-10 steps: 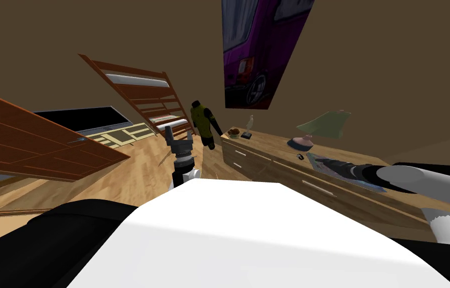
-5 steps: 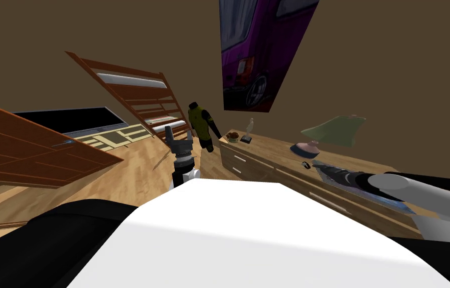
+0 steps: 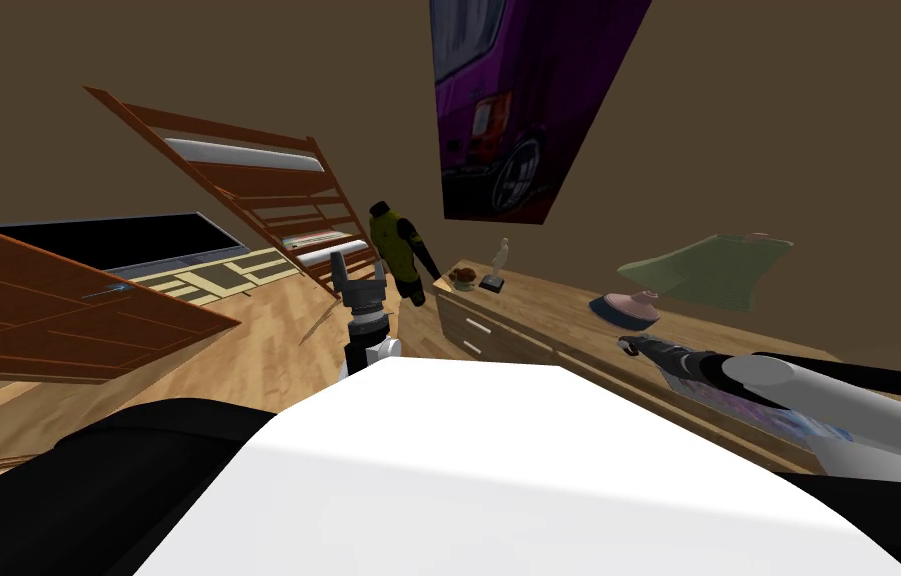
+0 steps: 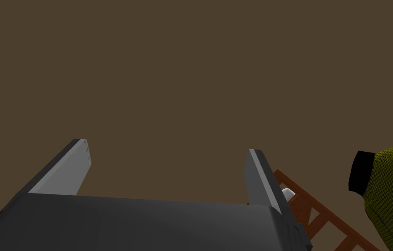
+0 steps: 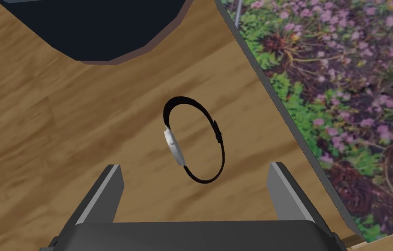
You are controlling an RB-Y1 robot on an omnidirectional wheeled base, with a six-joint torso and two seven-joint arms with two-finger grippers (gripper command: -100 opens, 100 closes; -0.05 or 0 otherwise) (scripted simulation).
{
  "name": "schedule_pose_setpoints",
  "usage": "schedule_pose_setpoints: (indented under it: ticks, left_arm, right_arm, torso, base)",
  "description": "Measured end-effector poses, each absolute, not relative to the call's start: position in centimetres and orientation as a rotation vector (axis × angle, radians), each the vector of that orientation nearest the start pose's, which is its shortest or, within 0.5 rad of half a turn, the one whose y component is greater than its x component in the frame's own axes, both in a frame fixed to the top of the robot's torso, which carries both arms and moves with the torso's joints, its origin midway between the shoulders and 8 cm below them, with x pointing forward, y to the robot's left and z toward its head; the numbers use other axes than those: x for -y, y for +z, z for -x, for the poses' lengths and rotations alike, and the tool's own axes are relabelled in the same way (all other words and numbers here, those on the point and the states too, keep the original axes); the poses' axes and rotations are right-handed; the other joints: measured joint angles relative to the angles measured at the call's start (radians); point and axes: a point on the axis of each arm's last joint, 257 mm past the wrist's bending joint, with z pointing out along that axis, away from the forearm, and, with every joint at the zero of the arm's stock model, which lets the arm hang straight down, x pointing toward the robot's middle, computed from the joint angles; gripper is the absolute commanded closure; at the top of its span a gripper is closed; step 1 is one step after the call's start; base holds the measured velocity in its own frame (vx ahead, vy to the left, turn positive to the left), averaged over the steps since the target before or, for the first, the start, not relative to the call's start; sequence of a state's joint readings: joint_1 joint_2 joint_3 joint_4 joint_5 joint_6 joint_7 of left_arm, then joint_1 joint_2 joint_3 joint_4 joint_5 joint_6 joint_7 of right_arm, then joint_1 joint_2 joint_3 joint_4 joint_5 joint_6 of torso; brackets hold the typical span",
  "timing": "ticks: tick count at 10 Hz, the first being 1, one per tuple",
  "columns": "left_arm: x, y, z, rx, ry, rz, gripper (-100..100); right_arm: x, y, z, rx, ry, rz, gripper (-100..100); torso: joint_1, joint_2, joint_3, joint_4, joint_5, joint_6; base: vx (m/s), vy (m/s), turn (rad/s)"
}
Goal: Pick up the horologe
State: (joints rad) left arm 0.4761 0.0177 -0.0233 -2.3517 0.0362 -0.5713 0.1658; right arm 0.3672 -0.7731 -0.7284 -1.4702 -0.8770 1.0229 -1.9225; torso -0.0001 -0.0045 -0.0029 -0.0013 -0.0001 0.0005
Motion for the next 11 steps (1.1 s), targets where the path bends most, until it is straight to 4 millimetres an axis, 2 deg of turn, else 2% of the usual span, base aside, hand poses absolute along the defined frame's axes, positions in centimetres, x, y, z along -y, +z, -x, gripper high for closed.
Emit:
schedule_pose_setpoints:
  ticks: [4,5,9,11]
  left_arm:
    - [-26.6,7.5,-31.6,-0.452,-1.551,0.588,0]
    - [-26.6,7.5,-31.6,-0.452,-1.551,0.588,0]
    - [-26.6,7.5,-31.6,-0.452,-1.551,0.588,0]
    - [-26.6,7.5,-31.6,-0.452,-1.551,0.588,0]
  right_arm:
    - [71.2,-29.7,-24.3,-1.588,-1.073,2.578,-100]
    - [71.3,-29.7,-24.3,-1.588,-1.075,2.578,100]
    - [71.3,-29.6,-24.4,-1.587,-1.077,2.579,100]
    - [71.3,-29.6,-24.4,-1.587,-1.077,2.579,-100]
  torso:
    - [-0.001,0.006,0.004,0.002,0.000,0.000]
    - [0.000,0.005,0.003,0.001,0.000,0.000]
    - [-0.001,0.003,0.002,0.001,-0.001,0.000]
    - [-0.001,0.002,0.001,0.001,-0.001,0.000]
  base:
    - [-0.037,-0.022,0.076]
    - [0.000,0.000,0.000]
    - [0.000,0.000,0.000]
    - [-0.027,-0.013,0.021]
